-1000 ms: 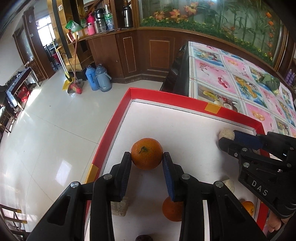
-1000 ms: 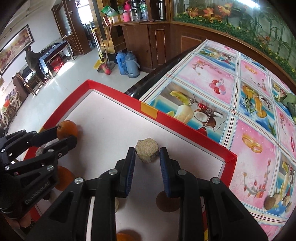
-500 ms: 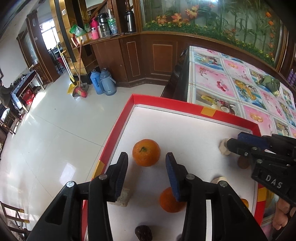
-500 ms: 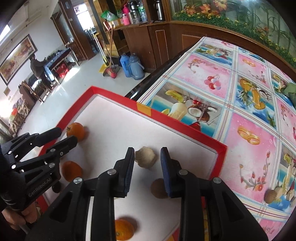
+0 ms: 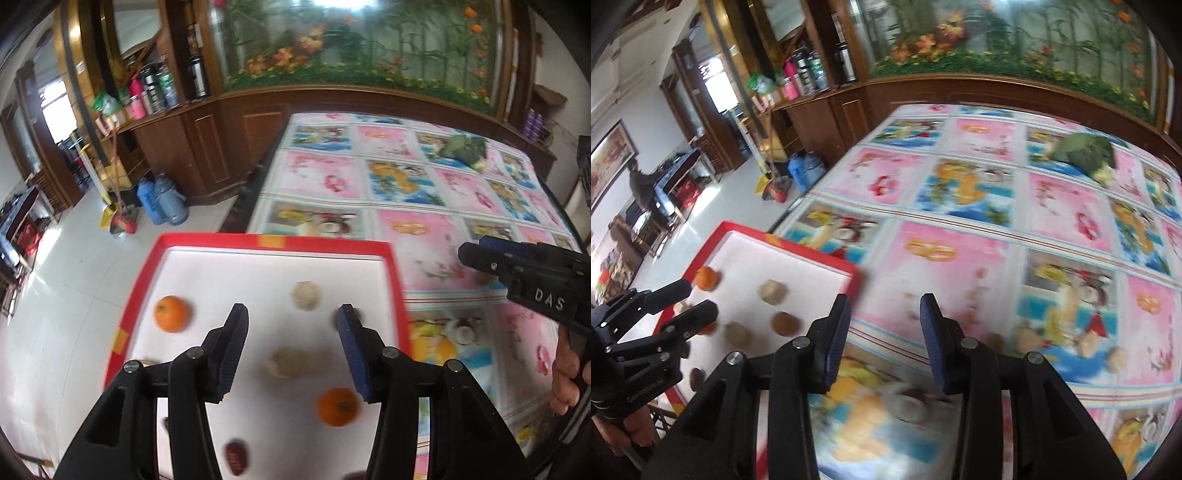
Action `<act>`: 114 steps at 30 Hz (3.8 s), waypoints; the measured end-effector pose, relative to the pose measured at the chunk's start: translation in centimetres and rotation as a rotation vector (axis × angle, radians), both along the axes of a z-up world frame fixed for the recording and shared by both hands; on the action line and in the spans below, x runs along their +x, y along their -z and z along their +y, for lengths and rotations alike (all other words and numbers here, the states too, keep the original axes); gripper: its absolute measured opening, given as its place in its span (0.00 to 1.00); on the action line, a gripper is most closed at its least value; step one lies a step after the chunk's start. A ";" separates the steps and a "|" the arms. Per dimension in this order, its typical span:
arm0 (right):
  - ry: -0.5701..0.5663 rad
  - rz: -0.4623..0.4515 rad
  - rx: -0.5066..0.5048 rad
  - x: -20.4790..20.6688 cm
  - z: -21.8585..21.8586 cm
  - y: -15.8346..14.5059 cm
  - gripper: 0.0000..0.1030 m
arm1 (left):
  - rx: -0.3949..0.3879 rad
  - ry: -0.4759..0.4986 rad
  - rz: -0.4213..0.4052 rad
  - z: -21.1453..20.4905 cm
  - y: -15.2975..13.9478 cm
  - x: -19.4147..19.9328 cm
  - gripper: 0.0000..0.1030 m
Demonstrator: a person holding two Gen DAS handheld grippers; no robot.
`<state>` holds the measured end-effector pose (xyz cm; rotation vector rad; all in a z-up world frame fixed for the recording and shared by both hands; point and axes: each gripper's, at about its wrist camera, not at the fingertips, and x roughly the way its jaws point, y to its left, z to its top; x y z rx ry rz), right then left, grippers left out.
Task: Organize fruits
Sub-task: 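Grasp a beige cake with the right gripper while the left gripper grasps a brown kiwi, then carry the cake and kiwi over the tray and open both grippers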
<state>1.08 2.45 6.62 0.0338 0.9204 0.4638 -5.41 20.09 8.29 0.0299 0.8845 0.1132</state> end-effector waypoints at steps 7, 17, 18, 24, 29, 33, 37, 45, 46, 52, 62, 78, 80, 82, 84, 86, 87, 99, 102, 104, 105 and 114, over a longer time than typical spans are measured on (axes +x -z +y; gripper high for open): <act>0.139 0.025 -0.004 -0.8 -10.4 1.8 0.40 | -0.005 0.150 0.024 -7.0 0.7 0.3 0.51; 0.150 0.077 0.010 -0.2 -13.5 5.2 0.40 | -0.012 0.277 0.049 -13.7 3.2 2.5 0.51; 0.151 0.073 0.001 -0.1 -13.4 5.3 0.40 | -0.010 0.280 0.052 -14.0 3.3 2.8 0.51; 0.174 0.075 -0.043 1.0 -13.5 6.1 0.40 | -0.020 0.307 0.069 -15.2 4.1 4.1 0.51; 0.174 0.045 -0.091 1.6 -13.0 6.2 0.40 | -0.031 0.324 0.086 -15.9 4.9 5.1 0.51; 0.175 0.021 -0.129 1.9 -12.6 6.2 0.40 | -0.037 0.338 0.095 -16.3 5.3 6.0 0.51; 0.177 -0.008 -0.175 2.0 -11.9 6.3 0.40 | -0.051 0.336 0.109 -16.5 6.0 6.8 0.51; 0.194 -0.034 -0.196 2.0 -12.3 6.4 0.25 | -0.077 0.349 0.129 -16.9 6.9 7.6 0.43; 0.194 -0.033 -0.192 2.0 -12.3 6.4 0.25 | -0.081 0.351 0.136 -17.0 7.1 7.7 0.41; 0.192 -0.015 -0.149 1.9 -12.8 6.3 0.25 | -0.099 0.344 0.125 -17.1 7.1 8.0 0.23; 0.205 -0.042 -0.058 0.8 -13.0 5.1 0.25 | -0.122 0.320 0.056 -16.1 5.0 6.1 0.20; -0.038 -0.170 0.056 -6.0 -0.5 0.9 0.25 | -0.100 0.110 -0.110 -3.8 -0.5 -4.0 0.20; -0.084 -0.174 0.056 -7.1 1.5 0.4 0.25 | -0.077 0.052 -0.119 -1.2 -0.6 -5.1 0.20; -0.128 -0.183 0.051 -8.2 3.5 -0.2 0.25 | -0.053 0.005 -0.125 1.0 -0.7 -6.1 0.20; -0.178 -0.182 0.050 -9.3 5.5 -0.8 0.25 | -0.033 -0.047 -0.122 3.3 -0.6 -7.1 0.20; -0.227 -0.182 0.047 -10.4 7.5 -1.1 0.25 | -0.023 -0.083 -0.119 5.2 -0.4 -7.8 0.20; -0.247 -0.179 0.045 -10.8 8.3 -1.2 0.25 | -0.015 -0.105 -0.115 6.2 -0.2 -8.3 0.20; -0.391 -0.095 -0.055 -13.8 15.8 2.6 0.25 | -0.013 -0.200 -0.044 11.3 2.7 -9.5 0.20; -0.393 -0.068 -0.073 -13.9 16.1 3.3 0.25 | -0.010 -0.192 -0.028 11.6 3.3 -9.5 0.20; -0.391 -0.049 -0.082 -13.8 16.2 3.8 0.25 | -0.014 -0.187 -0.013 11.8 3.7 -9.5 0.20; -0.389 -0.046 -0.086 -13.8 16.3 4.0 0.25 | -0.014 -0.183 -0.005 11.7 3.9 -9.3 0.20; -0.377 -0.008 -0.115 -13.2 16.9 5.2 0.25 | -0.003 -0.179 0.045 12.5 5.2 -9.2 0.21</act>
